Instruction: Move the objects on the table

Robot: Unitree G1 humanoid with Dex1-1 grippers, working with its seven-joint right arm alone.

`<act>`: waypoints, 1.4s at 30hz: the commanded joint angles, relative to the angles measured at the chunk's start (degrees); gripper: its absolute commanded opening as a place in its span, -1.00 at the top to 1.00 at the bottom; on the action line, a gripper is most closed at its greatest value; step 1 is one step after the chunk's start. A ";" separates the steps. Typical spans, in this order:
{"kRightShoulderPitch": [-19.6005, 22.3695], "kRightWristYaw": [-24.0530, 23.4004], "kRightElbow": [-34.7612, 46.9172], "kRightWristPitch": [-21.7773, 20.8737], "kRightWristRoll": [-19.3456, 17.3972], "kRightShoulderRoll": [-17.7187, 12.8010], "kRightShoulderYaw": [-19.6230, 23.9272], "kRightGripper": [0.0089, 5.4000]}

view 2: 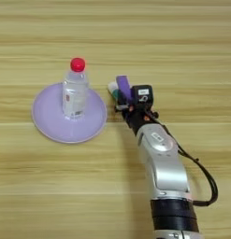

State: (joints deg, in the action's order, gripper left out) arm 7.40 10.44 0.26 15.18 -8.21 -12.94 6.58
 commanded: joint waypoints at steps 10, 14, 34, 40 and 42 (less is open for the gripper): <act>1.72 0.59 4.20 0.07 1.56 0.46 -2.97 0.47; 1.33 0.99 4.28 0.33 2.14 0.89 -4.31 0.47; 0.66 2.20 3.02 0.70 3.98 1.88 -6.87 0.47; 0.58 2.88 2.16 0.92 4.68 1.86 -7.41 0.47; 0.54 3.03 2.03 0.92 4.82 1.86 -7.51 0.47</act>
State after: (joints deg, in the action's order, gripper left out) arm 5.30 13.32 0.16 17.15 -3.53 -10.46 -1.16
